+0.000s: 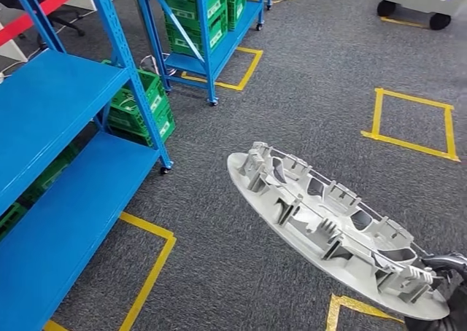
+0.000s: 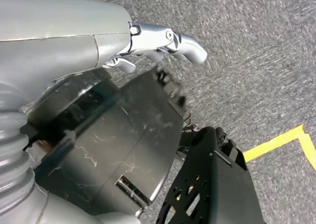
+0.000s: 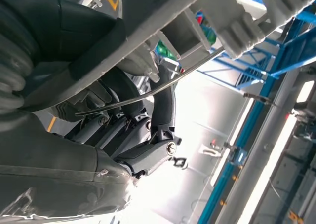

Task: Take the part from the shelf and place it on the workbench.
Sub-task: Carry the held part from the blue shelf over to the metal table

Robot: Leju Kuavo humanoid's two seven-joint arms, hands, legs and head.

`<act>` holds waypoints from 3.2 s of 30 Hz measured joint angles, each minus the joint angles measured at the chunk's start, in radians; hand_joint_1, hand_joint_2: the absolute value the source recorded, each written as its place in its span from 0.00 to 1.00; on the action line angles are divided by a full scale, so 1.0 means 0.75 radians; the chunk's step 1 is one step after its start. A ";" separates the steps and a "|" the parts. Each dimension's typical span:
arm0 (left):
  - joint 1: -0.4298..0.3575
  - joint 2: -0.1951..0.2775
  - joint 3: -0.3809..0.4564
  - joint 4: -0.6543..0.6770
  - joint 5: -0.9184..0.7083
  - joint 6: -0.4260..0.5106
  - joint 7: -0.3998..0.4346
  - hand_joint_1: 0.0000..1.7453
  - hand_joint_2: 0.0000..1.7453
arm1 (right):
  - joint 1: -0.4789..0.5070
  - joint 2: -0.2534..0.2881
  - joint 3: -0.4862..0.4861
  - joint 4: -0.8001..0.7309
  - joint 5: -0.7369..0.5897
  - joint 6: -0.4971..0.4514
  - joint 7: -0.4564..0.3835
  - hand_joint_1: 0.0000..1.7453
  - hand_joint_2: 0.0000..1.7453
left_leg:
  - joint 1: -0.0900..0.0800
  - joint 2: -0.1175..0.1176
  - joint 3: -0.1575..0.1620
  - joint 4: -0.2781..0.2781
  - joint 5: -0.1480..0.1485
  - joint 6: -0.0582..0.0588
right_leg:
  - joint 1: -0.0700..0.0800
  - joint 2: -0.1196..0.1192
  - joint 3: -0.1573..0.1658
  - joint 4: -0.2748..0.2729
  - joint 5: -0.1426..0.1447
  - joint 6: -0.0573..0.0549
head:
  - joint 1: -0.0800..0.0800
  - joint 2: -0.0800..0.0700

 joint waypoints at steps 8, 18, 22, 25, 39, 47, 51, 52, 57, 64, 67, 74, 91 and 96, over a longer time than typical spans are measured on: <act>-0.011 0.034 -0.120 0.022 0.131 0.068 0.058 0.00 1.00 | 0.006 0.006 -0.007 -0.010 0.011 -0.001 -0.004 1.00 1.00 | -0.002 0.110 -0.013 -0.025 0.001 0.031 | 0.002 -0.117 -0.201 0.362 -0.167 0.046 | 0.013 0.000; -0.015 0.066 -0.213 0.026 0.165 0.081 0.090 0.00 1.00 | 0.009 0.010 -0.016 -0.018 0.016 -0.001 0.003 1.00 1.00 | -0.016 0.227 -0.013 -0.016 -0.002 -0.001 | 0.019 -0.173 -0.012 0.010 -0.003 -0.006 | 0.012 0.000; -0.017 0.071 -0.223 0.027 0.168 0.082 0.089 0.00 1.00 | 0.007 0.013 -0.018 -0.020 0.017 -0.001 0.003 1.00 1.00 | -0.009 0.111 -0.118 0.222 -0.150 -0.024 | 0.011 -0.122 -0.024 0.003 0.022 -0.036 | 0.008 0.000; -0.017 0.078 -0.236 0.028 0.190 0.073 0.091 0.00 1.00 | 0.007 0.016 -0.018 -0.020 0.021 -0.001 -0.001 1.00 1.00 | -0.008 0.093 -0.186 0.365 -0.178 -0.024 | 0.011 -0.073 -0.036 0.004 0.032 -0.036 | 0.009 0.000; -0.022 0.094 -0.278 0.036 0.213 0.063 0.095 0.00 1.00 | -0.002 0.021 -0.018 -0.023 0.032 -0.004 -0.011 1.00 1.00 | 0.003 0.113 -0.016 -0.019 -0.004 0.028 | -0.002 -0.114 -0.256 0.388 -0.146 0.045 | 0.021 0.000; -0.026 0.100 -0.299 0.040 0.251 0.081 0.096 0.00 1.00 | -0.004 0.022 -0.018 -0.023 0.049 -0.011 -0.025 1.00 1.00 | -0.007 0.218 0.000 -0.012 -0.015 -0.010 | -0.003 -0.201 -0.040 0.040 0.004 0.025 | 0.017 0.000; -0.035 0.108 -0.337 0.041 0.309 0.106 0.105 0.00 1.00 | -0.007 0.022 -0.019 -0.026 0.075 -0.032 -0.039 1.00 1.00 | 0.003 0.162 -0.042 0.085 -0.090 -0.036 | -0.006 -0.147 -0.048 0.032 0.019 -0.014 | 0.014 0.000; -0.036 0.112 -0.350 0.042 0.330 0.113 0.110 0.00 1.00 | -0.009 0.022 -0.019 -0.027 0.088 -0.041 -0.042 1.00 1.00 | 0.004 0.129 -0.081 0.170 -0.135 -0.037 | -0.006 -0.133 -0.051 0.031 0.021 -0.020 | 0.013 0.000; -0.043 0.144 -0.449 0.044 0.474 0.162 0.145 0.00 1.00 | -0.010 0.025 -0.019 -0.028 0.241 -0.097 -0.052 1.00 1.00 | 0.001 0.087 -0.155 0.297 -0.124 -0.025 | 0.000 -0.046 -0.059 0.032 0.029 -0.028 | 0.012 0.000; -0.075 0.213 -0.682 0.044 0.753 0.265 0.193 0.00 1.00 | -0.006 0.097 -0.045 -0.050 0.656 -0.109 -0.075 1.00 1.00 | 0.005 0.010 -0.019 -0.011 -0.008 -0.003 | -0.010 0.048 -0.098 0.041 0.042 0.017 | 0.012 0.000; -0.090 0.240 -0.793 0.044 0.850 0.303 0.199 0.00 1.00 | -0.010 0.119 -0.060 -0.057 0.783 -0.110 -0.058 1.00 1.00 | 0.007 0.063 -0.014 -0.024 -0.001 0.015 | -0.002 -0.053 -0.167 0.175 -0.041 0.031 | 0.020 0.000; -0.128 0.298 -1.022 0.044 1.024 0.373 0.211 0.00 1.00 | 0.013 0.131 -0.085 -0.077 0.962 -0.110 -0.057 1.00 1.00 | 0.005 0.176 0.002 -0.022 -0.016 0.005 | -0.008 -0.171 -0.125 0.163 -0.011 0.049 | 0.024 0.000; -0.174 0.341 -1.177 0.043 1.073 0.389 0.205 0.00 1.00 | 0.036 0.131 -0.102 -0.104 0.988 -0.110 -0.039 1.00 1.00 | 0.015 0.007 -0.021 0.028 -0.035 -0.031 | -0.003 0.020 -0.081 0.039 0.029 -0.010 | 0.016 0.000; -0.178 0.344 -1.211 0.043 1.098 0.376 0.181 0.00 1.00 | 0.039 0.131 -0.102 -0.109 0.986 -0.112 -0.029 1.00 1.00 | 0.011 0.048 0.032 -0.033 -0.056 0.011 | -0.003 -0.008 -0.100 0.080 0.021 0.019 | 0.023 0.000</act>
